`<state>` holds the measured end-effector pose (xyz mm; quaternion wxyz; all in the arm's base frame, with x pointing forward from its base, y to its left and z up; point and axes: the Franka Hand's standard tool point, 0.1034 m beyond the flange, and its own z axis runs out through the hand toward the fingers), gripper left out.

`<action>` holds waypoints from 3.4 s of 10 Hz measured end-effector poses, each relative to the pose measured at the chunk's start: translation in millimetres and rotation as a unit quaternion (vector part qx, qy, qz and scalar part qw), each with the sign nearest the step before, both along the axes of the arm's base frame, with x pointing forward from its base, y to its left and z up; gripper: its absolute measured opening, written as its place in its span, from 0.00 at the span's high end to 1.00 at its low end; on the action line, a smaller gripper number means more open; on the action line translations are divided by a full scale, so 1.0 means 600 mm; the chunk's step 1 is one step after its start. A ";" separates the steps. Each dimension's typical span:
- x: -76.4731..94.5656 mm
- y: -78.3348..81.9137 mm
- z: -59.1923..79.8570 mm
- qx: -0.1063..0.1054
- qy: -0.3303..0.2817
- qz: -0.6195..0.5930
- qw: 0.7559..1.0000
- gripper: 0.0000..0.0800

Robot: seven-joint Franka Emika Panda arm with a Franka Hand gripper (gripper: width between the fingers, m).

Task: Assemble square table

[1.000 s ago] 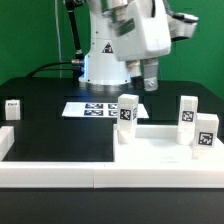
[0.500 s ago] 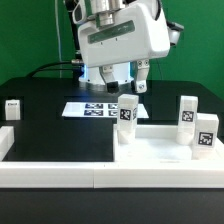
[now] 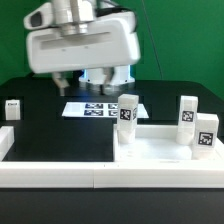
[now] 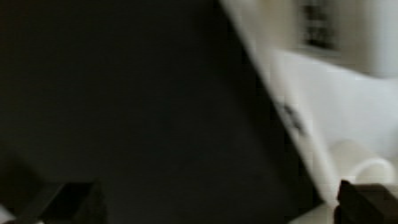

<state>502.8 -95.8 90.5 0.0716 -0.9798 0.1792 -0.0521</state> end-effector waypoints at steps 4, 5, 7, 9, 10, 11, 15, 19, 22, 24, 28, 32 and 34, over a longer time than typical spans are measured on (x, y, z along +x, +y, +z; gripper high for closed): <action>-0.020 -0.040 -0.007 -0.025 -0.009 0.145 0.989 0.19; -0.020 -0.043 -0.007 -0.031 -0.011 0.179 0.983 0.19; -0.024 -0.048 -0.010 -0.038 -0.012 0.226 0.973 0.19; -0.068 -0.079 -0.038 -0.034 0.021 0.262 0.964 0.19; -0.090 -0.104 -0.043 -0.040 0.033 0.268 0.962 0.19; -0.113 -0.138 -0.053 -0.039 0.046 0.300 0.952 0.19; -0.117 -0.166 -0.070 0.003 0.148 0.314 0.938 0.19; -0.158 -0.206 -0.087 0.019 0.278 0.351 0.894 0.19; -0.183 -0.211 -0.087 0.028 0.350 0.352 0.868 0.19; -0.179 -0.207 -0.094 0.030 0.370 0.359 0.856 0.19; -0.218 -0.215 -0.133 0.007 0.399 0.297 0.868 0.19; -0.218 -0.215 -0.136 0.006 0.401 0.294 0.868 0.19; -0.233 -0.231 -0.143 0.012 0.407 0.296 0.864 0.19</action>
Offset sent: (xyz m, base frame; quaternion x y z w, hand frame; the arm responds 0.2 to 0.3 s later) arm 0.0000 0.0000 0.0000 0.0000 0.0000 -0.1296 0.9916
